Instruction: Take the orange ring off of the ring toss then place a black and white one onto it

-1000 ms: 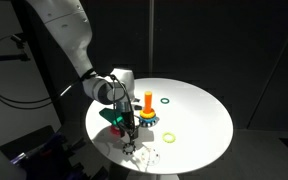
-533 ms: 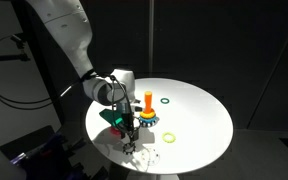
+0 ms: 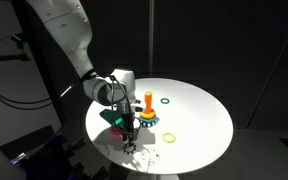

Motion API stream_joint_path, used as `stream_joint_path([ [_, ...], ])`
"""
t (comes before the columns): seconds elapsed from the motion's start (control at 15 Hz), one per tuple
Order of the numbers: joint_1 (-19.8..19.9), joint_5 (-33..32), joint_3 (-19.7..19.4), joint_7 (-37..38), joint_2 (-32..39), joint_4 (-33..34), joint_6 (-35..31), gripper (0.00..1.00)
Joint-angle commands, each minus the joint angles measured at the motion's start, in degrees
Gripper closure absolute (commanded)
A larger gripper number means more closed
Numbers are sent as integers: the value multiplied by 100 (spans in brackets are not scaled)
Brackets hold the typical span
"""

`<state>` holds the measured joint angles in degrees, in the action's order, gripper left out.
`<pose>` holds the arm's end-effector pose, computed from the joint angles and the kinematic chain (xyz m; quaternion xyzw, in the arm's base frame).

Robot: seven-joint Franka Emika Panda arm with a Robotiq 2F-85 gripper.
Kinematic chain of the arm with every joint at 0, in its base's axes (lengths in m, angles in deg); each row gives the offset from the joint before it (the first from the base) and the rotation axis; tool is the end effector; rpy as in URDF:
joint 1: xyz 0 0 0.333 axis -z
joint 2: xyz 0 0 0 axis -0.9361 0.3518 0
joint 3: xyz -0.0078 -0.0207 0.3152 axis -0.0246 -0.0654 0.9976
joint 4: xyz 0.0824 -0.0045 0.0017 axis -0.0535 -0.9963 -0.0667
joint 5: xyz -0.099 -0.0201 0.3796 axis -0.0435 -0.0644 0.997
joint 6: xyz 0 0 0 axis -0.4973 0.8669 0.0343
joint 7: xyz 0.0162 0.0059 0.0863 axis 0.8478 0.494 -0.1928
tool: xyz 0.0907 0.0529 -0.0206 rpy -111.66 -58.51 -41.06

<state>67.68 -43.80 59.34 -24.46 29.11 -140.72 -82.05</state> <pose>0.4538 -0.0952 0.1221 0.9941 -0.0303 -0.0718 0.0753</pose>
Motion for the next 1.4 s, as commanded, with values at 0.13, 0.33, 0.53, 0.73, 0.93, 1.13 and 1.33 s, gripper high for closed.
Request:
stream_joint_path([
  [0.13, 108, -10, 68, 72, -51, -64, -21, 73],
  [0.33, 230, 99, 142, -21, -55, -64, -18, 90],
  [0.53, 357, 172, 170, -67, -70, -32, 31, 95],
  [0.73, 442, 152, 142, -74, -160, 3, 109, 95],
  [0.93, 442, 95, 105, -40, -227, 89, 246, 95],
  [1.13, 456, 96, 122, -58, -329, 187, 395, 95],
  [1.33, 487, 103, 147, -89, -432, 363, 681, 95],
])
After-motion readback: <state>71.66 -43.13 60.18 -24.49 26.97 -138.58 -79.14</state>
